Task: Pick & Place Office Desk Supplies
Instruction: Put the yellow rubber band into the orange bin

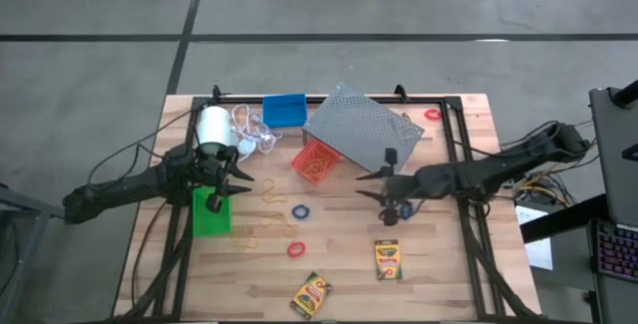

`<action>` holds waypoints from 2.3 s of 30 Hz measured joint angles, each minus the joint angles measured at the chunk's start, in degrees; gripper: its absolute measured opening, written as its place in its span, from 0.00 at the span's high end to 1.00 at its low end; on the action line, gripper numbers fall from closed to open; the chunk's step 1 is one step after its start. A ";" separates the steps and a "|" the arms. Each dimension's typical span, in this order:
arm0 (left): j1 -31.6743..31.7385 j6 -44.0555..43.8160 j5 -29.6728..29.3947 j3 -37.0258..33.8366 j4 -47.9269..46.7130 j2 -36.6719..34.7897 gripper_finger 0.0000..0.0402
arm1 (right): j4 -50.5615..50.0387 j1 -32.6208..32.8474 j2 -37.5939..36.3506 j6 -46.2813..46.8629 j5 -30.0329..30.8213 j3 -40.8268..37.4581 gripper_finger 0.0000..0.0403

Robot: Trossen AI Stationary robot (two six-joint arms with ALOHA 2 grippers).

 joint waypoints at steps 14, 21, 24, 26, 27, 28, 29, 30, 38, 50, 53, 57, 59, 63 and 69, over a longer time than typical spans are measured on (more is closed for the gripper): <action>-0.02 0.00 -0.01 -0.01 0.04 0.07 0.67 | 0.01 -0.04 -16.22 -2.61 15.24 -10.14 0.66; -0.01 0.00 0.01 0.00 0.02 0.09 0.67 | -0.03 -0.04 -19.40 0.97 15.20 -12.53 0.66; 0.00 0.00 0.01 0.01 0.04 0.09 0.67 | -0.05 -0.04 -19.26 3.21 15.20 -12.70 0.66; 0.00 0.00 0.00 0.01 0.02 0.07 0.67 | 0.01 -0.04 -19.24 2.58 15.18 -12.70 0.66; -0.02 0.00 0.00 0.00 0.03 0.07 0.67 | 0.00 -0.04 -19.25 1.83 15.20 -12.70 0.66; -0.01 0.00 -0.01 -0.01 0.04 0.07 0.67 | -0.01 -0.04 -19.24 1.17 15.18 -12.70 0.66; 0.00 0.00 -0.01 0.00 0.04 0.09 0.67 | -0.03 -0.04 -19.28 0.56 15.18 -12.70 0.66; -0.01 0.00 0.01 0.00 0.03 0.07 0.67 | 0.00 -0.04 -19.30 0.07 15.18 -12.70 0.66; -0.01 0.00 0.00 0.00 0.04 0.08 0.67 | 0.01 -0.04 -19.17 2.64 15.00 -12.70 0.66; 0.00 0.00 -0.01 -0.01 0.04 0.07 0.67 | -0.04 -0.04 -18.88 3.10 15.00 -12.70 0.66; -0.02 0.00 -0.01 0.00 0.04 0.08 0.67 | -0.10 -0.04 -18.86 3.15 15.00 -12.70 0.66; -0.02 0.03 -0.30 0.00 0.04 0.07 0.67 | -0.11 -0.04 -18.86 3.10 15.00 -12.70 0.66; -0.02 0.09 -2.49 -0.01 0.01 0.07 0.67 | -0.09 -0.04 -18.88 3.13 15.00 -12.70 0.66; 0.00 -2.03 -5.98 0.01 -0.12 0.07 0.67 | -0.10 -0.04 -18.86 3.11 15.01 -12.70 0.66; 0.00 -3.90 -7.84 0.01 0.00 0.09 0.67 | -0.10 -0.04 -18.86 3.07 15.01 -12.70 0.66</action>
